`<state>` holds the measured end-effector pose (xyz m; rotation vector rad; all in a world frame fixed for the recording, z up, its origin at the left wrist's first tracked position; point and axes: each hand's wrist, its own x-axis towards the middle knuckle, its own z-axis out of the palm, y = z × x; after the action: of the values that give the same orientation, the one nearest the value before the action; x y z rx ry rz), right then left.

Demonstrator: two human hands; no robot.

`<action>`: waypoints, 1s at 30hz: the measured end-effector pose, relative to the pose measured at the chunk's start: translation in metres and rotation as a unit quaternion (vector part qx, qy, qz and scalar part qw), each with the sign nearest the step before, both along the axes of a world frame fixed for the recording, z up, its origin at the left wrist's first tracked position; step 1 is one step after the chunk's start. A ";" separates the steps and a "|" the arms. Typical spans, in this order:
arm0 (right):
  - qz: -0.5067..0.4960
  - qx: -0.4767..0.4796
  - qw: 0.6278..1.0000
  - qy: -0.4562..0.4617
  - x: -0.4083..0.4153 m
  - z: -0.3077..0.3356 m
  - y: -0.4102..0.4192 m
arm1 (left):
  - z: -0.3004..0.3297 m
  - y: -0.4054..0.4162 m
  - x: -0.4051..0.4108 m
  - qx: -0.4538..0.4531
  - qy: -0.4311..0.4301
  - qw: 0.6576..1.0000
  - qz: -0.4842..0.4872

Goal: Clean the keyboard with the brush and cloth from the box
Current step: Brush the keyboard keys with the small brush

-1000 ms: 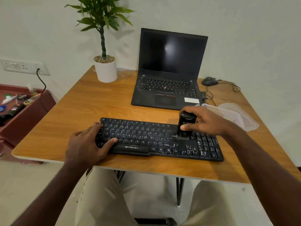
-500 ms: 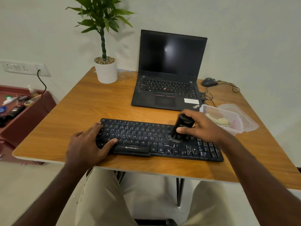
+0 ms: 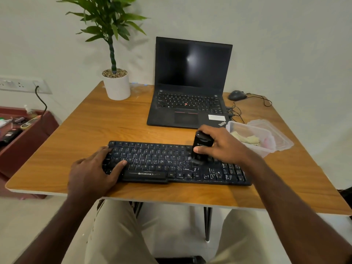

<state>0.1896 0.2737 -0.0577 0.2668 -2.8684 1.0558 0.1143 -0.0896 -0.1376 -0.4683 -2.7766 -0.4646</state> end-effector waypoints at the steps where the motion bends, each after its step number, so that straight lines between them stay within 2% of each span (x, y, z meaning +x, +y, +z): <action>1: -0.005 0.022 1.000 -0.009 0.002 0.005 0.009 | 0.001 0.001 0.001 -0.006 0.000 1.000 0.004; 3: -0.030 0.034 0.999 0.007 0.005 0.015 0.025 | 0.002 0.005 0.005 -0.018 0.015 1.000 0.002; 7: -0.030 -0.052 0.997 0.049 0.002 0.011 0.018 | 0.010 0.048 0.025 -0.055 0.021 0.994 -0.088; 9: -0.007 -0.065 0.997 0.035 -0.003 0.002 0.005 | 0.010 0.070 0.031 -0.084 -0.003 0.989 -0.120; 13: 0.004 -0.076 0.997 -0.003 0.004 -0.007 0.014 | 0.007 0.080 0.029 -0.098 -0.020 0.988 -0.114; 19: 0.000 0.003 0.997 -0.072 0.016 0.015 0.057 | 0.003 0.078 0.027 -0.092 -0.008 0.989 -0.113; 30: -0.019 -0.096 0.995 0.029 0.006 -0.003 0.022 | 0.003 0.078 0.027 -0.096 -0.011 0.988 -0.117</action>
<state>0.1954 0.2961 -0.0609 0.2260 -2.6844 1.2827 0.1409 -0.0118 -0.1347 -0.8446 -2.8129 -0.2513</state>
